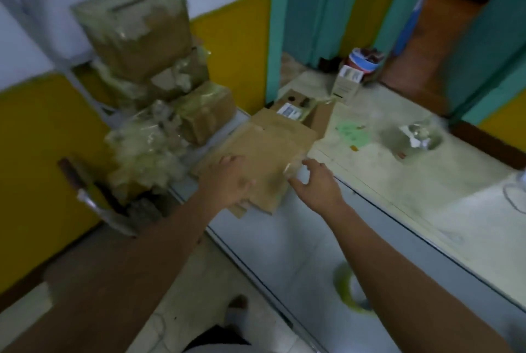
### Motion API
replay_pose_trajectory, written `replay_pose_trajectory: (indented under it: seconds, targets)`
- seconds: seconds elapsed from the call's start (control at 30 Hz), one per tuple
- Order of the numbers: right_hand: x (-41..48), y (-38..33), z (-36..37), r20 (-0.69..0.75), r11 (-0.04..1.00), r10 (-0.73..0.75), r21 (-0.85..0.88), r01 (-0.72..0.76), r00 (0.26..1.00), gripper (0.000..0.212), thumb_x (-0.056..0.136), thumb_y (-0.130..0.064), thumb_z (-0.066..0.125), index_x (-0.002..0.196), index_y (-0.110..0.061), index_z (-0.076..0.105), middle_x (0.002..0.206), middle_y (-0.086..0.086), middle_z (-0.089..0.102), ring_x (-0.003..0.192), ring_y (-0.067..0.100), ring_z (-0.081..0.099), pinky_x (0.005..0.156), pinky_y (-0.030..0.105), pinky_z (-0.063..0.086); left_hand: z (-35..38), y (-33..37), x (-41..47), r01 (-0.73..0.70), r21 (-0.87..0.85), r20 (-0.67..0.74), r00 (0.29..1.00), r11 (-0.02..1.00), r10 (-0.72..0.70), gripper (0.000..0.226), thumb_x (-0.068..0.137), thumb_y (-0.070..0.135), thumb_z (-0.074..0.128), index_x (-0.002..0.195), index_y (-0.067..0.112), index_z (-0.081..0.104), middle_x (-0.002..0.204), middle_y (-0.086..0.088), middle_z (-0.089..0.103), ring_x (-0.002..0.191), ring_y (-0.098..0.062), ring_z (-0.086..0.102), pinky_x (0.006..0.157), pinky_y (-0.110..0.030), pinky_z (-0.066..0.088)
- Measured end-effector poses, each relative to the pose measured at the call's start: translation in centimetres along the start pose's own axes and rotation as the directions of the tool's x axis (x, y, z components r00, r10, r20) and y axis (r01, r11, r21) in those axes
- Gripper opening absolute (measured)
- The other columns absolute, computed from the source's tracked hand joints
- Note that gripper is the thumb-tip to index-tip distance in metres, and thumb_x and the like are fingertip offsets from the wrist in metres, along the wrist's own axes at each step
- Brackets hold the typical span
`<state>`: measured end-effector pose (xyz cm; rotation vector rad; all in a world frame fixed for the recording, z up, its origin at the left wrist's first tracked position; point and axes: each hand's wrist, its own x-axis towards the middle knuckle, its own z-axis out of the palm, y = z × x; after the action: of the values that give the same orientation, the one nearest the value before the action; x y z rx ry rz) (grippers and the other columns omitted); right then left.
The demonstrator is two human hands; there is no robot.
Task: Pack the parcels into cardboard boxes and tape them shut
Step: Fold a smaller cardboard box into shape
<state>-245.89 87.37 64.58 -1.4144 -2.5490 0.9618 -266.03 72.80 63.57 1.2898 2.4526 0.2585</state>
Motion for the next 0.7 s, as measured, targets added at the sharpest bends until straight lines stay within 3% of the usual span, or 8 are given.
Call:
replay_pose_trajectory:
  seconds: [0.07, 0.2, 0.33, 0.43, 0.53, 0.63, 0.7]
  targets:
    - [2.4, -1.4, 2.5, 0.084, 0.981, 0.116, 0.148, -0.127, 0.990, 0.088, 0.085, -0.068, 0.069, 0.150, -0.015, 0.044, 0.145, 0.015, 0.053, 0.131, 0.035, 0.054, 0.105, 0.045, 0.048, 0.6, -3.4, 0.1, 0.104, -0.052, -0.020, 0.994, 0.993, -0.105, 0.081, 0.093, 0.069, 0.058, 0.158, 0.027, 0.033, 0.163, -0.007, 0.036, 0.149, -0.036, 0.034, 0.116, -0.055, 0.039]
    - [5.3, -2.3, 6.6, 0.209, 0.929, 0.279, 0.189, -0.318, 0.937, 0.112, 0.074, -0.073, 0.076, 0.156, -0.012, 0.030, 0.148, 0.020, 0.047, 0.132, 0.041, 0.053, 0.107, 0.049, 0.050, 2.1, -8.1, 0.7, 0.229, -0.194, -0.010, 0.972, 0.954, -0.235, 0.088, 0.091, 0.069, 0.061, 0.159, 0.022, 0.030, 0.162, -0.012, 0.034, 0.149, -0.037, 0.033, 0.113, -0.054, 0.042]
    - [6.1, -2.1, 8.9, 0.183, 0.885, 0.364, 0.240, -0.400, 0.913, 0.103, 0.078, -0.065, 0.079, 0.153, -0.011, 0.034, 0.146, 0.021, 0.048, 0.129, 0.041, 0.054, 0.103, 0.046, 0.051, 2.6, -10.9, 2.8, 0.287, -0.298, 0.053, 0.957, 0.910, -0.285, 0.091, 0.088, 0.073, 0.059, 0.157, 0.019, 0.035, 0.158, -0.010, 0.044, 0.142, -0.034, 0.048, 0.110, -0.052, 0.048]
    - [5.6, -2.5, 9.4, 0.082, 0.886, 0.390, 0.238, -0.398, 0.917, 0.090, 0.079, -0.060, 0.078, 0.148, -0.016, 0.039, 0.136, 0.017, 0.055, 0.124, 0.040, 0.057, 0.102, 0.054, 0.052, 2.8, -11.3, 4.1, 0.234, -0.307, 0.031, 0.971, 0.922, -0.236, 0.077, 0.087, 0.072, 0.056, 0.146, 0.023, 0.050, 0.142, -0.003, 0.061, 0.128, -0.029, 0.060, 0.102, -0.048, 0.055]
    - [4.8, -3.0, 9.3, -0.043, 0.882, 0.395, 0.297, -0.365, 0.918, 0.075, 0.083, -0.047, 0.075, 0.146, -0.026, 0.039, 0.125, 0.003, 0.063, 0.116, 0.031, 0.064, 0.098, 0.052, 0.054, 2.8, -10.8, 4.9, 0.201, -0.246, -0.056, 0.974, 0.948, -0.221, 0.050, 0.091, 0.061, 0.064, 0.121, 0.020, 0.067, 0.110, -0.002, 0.073, 0.104, -0.027, 0.070, 0.086, -0.041, 0.059]
    - [3.8, -3.5, 9.3, -0.145, 0.801, 0.408, 0.531, -0.277, 0.902, 0.070, 0.088, -0.021, 0.072, 0.151, -0.026, 0.041, 0.120, -0.010, 0.058, 0.102, 0.008, 0.062, 0.090, 0.032, 0.050, 2.4, -10.3, 4.9, 0.223, -0.244, -0.109, 0.961, 0.944, -0.255, 0.048, 0.086, 0.066, 0.063, 0.105, 0.023, 0.070, 0.093, 0.003, 0.073, 0.087, -0.024, 0.071, 0.075, -0.040, 0.061]
    - [3.4, -3.8, 9.1, -0.172, 0.680, 0.455, 0.701, -0.216, 0.873, 0.070, 0.088, -0.005, 0.072, 0.150, -0.020, 0.044, 0.124, -0.011, 0.055, 0.097, -0.001, 0.057, 0.086, 0.021, 0.046, 2.0, -10.1, 4.8, 0.219, -0.286, -0.136, 0.954, 0.933, -0.266, 0.043, 0.086, 0.064, 0.066, 0.106, 0.027, 0.070, 0.092, 0.006, 0.073, 0.085, -0.022, 0.071, 0.075, -0.040, 0.061]
